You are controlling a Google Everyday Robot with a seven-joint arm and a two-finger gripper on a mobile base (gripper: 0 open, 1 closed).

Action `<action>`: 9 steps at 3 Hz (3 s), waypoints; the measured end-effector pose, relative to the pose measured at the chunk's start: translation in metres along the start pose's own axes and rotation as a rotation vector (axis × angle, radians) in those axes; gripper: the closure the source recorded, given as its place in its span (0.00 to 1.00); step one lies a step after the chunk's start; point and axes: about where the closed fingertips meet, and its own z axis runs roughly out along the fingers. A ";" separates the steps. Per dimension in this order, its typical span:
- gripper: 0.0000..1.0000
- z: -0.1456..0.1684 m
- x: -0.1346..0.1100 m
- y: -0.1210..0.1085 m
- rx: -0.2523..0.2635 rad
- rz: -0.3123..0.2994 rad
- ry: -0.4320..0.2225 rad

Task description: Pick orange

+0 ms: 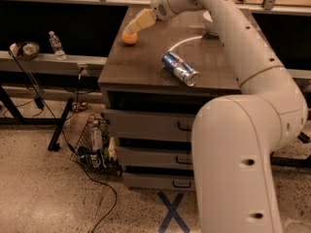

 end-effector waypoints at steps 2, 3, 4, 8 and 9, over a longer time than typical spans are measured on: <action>0.00 0.085 0.042 0.004 -0.020 0.168 0.123; 0.00 0.099 0.058 0.005 -0.029 0.206 0.149; 0.16 0.103 0.059 0.004 -0.038 0.209 0.122; 1.00 0.010 0.022 -0.017 -0.032 0.034 -0.137; 1.00 -0.065 0.026 -0.046 0.050 -0.030 -0.232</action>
Offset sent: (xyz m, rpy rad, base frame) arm 0.0696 0.0469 -0.0954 -0.0372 0.2613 -0.1285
